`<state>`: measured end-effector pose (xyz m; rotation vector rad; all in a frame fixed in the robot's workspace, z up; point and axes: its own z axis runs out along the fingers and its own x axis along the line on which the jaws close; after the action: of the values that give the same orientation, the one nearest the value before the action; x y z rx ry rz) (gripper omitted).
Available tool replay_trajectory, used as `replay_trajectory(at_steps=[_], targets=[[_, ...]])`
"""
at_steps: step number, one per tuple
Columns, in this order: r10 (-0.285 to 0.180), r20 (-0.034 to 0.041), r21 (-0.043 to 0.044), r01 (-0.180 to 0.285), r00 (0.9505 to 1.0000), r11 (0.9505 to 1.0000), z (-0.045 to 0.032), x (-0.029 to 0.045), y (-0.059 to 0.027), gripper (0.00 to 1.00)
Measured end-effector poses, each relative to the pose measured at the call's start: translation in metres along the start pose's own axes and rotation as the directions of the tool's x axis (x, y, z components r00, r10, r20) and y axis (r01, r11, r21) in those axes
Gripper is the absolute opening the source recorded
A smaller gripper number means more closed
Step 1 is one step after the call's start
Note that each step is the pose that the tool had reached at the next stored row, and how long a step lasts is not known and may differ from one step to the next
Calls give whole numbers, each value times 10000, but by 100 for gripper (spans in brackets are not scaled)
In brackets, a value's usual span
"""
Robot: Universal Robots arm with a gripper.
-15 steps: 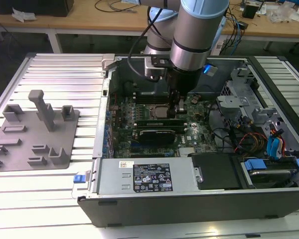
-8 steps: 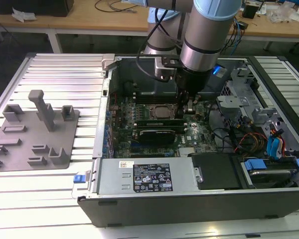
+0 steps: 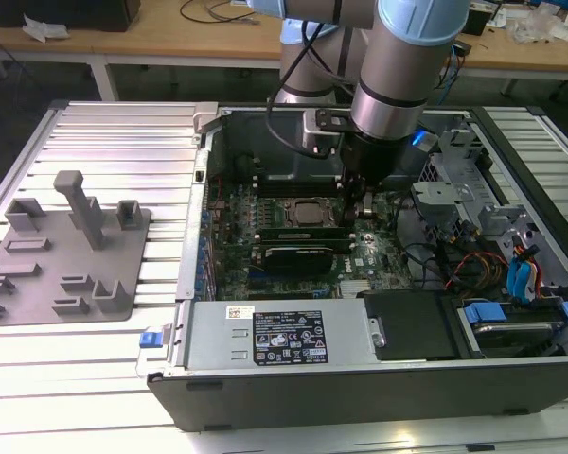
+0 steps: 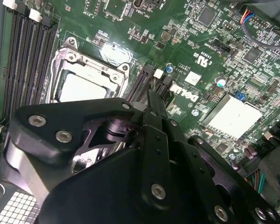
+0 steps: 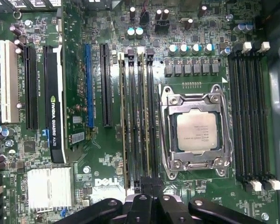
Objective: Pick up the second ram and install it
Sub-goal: 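Press down the second ram until it locks into place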
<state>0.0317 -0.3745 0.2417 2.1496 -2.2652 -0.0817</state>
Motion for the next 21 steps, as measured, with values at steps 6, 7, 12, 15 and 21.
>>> replay_trajectory(at_steps=[6, 7, 12, 15, 21], targets=[[-210, -3, 137, 210, 9998, 9997, 56, -6, -4, 8], [-219, -5, 146, 219, 9998, 9997, 71, -5, -4, 8], [-219, -6, 148, 219, 9998, 9997, 101, -4, -5, 8], [-219, -6, 148, 219, 9998, 9997, 112, -4, -6, 8], [-219, -5, 148, 219, 9998, 9997, 127, -4, -7, 8]])
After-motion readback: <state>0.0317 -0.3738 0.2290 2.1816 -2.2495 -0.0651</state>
